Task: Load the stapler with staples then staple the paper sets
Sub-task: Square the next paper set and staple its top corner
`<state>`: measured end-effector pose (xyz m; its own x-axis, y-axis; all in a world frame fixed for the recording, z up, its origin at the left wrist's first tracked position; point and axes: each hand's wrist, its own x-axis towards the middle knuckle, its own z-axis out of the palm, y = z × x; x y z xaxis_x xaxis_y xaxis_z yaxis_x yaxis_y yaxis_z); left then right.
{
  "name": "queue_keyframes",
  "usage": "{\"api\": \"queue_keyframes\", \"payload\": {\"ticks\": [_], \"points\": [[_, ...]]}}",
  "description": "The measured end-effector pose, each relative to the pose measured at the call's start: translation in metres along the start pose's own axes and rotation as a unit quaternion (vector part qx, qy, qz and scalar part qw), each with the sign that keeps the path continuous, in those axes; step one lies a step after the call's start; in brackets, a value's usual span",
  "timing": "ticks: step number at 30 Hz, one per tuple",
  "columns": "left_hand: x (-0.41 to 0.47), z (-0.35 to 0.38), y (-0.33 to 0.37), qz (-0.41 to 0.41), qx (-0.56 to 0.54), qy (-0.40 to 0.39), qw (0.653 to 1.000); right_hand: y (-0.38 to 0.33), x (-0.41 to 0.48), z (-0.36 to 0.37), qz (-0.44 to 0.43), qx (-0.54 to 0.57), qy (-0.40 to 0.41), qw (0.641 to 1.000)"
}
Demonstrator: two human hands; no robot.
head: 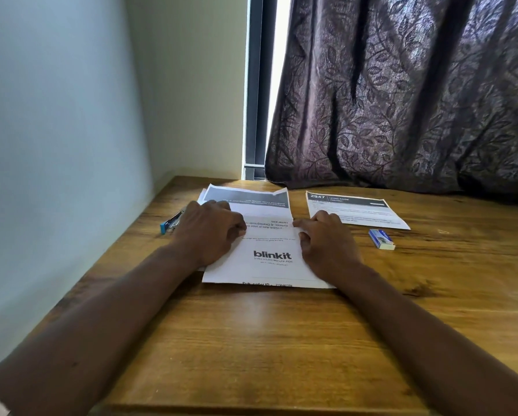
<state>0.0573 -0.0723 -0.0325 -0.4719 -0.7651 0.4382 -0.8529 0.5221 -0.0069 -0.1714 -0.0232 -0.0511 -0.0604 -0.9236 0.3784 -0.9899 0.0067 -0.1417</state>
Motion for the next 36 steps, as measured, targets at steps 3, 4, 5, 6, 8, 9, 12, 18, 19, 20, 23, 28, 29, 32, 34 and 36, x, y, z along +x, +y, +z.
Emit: {"api": "queue_keyframes", "payload": {"ticks": [3, 4, 5, 6, 8, 9, 12, 18, 19, 20, 23, 28, 29, 32, 34, 36], "points": [[-0.001, -0.006, 0.011, -0.018, 0.092, -0.026, 0.995, -0.002, -0.002, -0.003, -0.003, -0.017, -0.002, 1.000], [-0.001, -0.009, 0.019, -0.028, 0.106, -0.036, 0.993, -0.004, -0.003, -0.003, -0.005, -0.019, -0.003, 1.000], [-0.001, -0.011, 0.031, -0.038, 0.091, -0.040, 0.994, -0.005, -0.003, -0.003, -0.007, -0.019, -0.004, 1.000], [-0.002, -0.014, 0.045, -0.047, 0.057, -0.042, 0.996, -0.006, -0.003, -0.003, -0.008, -0.019, -0.004, 1.000], [-0.003, -0.018, 0.078, -0.051, -0.016, -0.060, 0.997, -0.006, -0.003, -0.004, -0.010, -0.024, -0.002, 1.000], [-0.006, -0.017, 0.094, -0.045, -0.039, -0.084, 0.995, -0.006, -0.004, -0.005, -0.013, -0.029, -0.001, 1.000], [-0.013, -0.008, 0.123, -0.025, -0.087, -0.148, 0.985, -0.005, -0.005, -0.007, -0.024, -0.032, -0.004, 0.999], [-0.026, -0.003, 0.099, -0.030, -0.092, -0.215, 0.972, -0.001, -0.005, -0.006, -0.027, -0.019, 0.012, 0.999], [-0.028, -0.005, 0.090, -0.038, -0.082, -0.231, 0.969, -0.001, -0.005, -0.006, -0.030, -0.016, 0.014, 0.999], [-0.031, -0.007, 0.081, -0.049, -0.073, -0.247, 0.965, 0.000, -0.005, -0.005, -0.033, -0.015, 0.014, 0.999], [-0.041, -0.013, 0.058, -0.079, -0.053, -0.271, 0.958, 0.002, -0.003, -0.003, -0.038, -0.007, 0.020, 0.999], [-0.043, -0.014, 0.053, -0.089, -0.048, -0.279, 0.955, 0.004, -0.003, -0.007, -0.051, 0.019, 0.031, 0.998], [-0.044, -0.015, 0.055, -0.090, -0.045, -0.279, 0.955, 0.004, -0.003, -0.010, -0.058, 0.029, 0.040, 0.997], [-0.046, -0.013, 0.057, -0.094, -0.033, -0.269, 0.958, -0.001, -0.003, -0.022, -0.053, 0.065, 0.051, 0.995], [-0.047, -0.013, 0.059, -0.100, -0.029, -0.263, 0.959, -0.011, 0.002, -0.031, -0.053, 0.030, 0.014, 0.998], [-0.047, -0.014, 0.060, -0.103, -0.030, -0.264, 0.959, -0.027, 0.011, -0.041, -0.068, -0.022, -0.019, 0.997]]}}
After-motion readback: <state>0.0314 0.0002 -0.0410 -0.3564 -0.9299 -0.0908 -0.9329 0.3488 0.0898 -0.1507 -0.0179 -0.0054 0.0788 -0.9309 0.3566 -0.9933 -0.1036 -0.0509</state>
